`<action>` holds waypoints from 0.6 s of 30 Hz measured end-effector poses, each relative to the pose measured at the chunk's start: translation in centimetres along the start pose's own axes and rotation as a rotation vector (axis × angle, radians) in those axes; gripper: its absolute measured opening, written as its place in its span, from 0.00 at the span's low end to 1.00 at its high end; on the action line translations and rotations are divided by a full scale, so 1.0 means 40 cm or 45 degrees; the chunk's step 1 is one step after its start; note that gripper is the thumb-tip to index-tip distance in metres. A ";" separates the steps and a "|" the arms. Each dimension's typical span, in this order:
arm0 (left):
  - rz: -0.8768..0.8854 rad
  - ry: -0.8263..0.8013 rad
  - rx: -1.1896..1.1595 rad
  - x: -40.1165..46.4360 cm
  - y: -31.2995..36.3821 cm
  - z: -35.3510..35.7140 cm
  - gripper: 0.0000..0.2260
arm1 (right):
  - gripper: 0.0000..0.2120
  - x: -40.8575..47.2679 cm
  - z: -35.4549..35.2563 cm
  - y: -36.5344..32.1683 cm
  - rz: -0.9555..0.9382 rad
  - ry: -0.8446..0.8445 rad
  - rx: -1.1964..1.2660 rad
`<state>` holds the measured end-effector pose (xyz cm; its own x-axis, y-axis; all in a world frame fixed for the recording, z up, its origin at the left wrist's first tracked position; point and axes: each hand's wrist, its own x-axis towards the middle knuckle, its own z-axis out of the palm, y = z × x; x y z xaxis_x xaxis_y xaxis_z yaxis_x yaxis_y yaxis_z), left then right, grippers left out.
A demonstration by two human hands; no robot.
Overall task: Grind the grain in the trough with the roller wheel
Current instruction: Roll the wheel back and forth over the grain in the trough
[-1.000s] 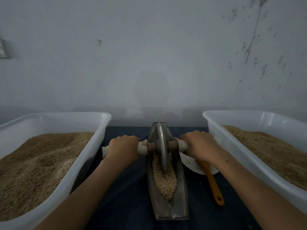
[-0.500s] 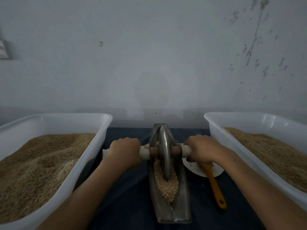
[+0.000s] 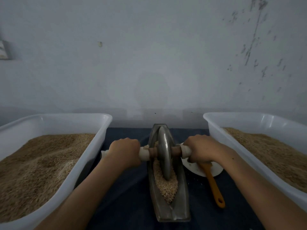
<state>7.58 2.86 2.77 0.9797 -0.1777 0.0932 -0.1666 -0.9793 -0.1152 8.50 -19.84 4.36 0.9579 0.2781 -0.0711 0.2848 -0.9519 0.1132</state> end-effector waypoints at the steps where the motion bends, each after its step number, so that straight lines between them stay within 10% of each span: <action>1: 0.009 -0.041 -0.012 -0.001 -0.002 -0.003 0.13 | 0.10 -0.003 -0.005 -0.001 0.007 -0.035 -0.009; 18: 0.027 0.271 0.069 0.005 0.006 0.014 0.08 | 0.01 0.011 0.035 -0.005 0.035 0.242 0.004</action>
<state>7.81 2.64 2.19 0.9294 -0.2203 0.2963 -0.1751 -0.9695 -0.1716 8.83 -19.72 2.93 0.9549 0.2713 0.1207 0.2589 -0.9597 0.1093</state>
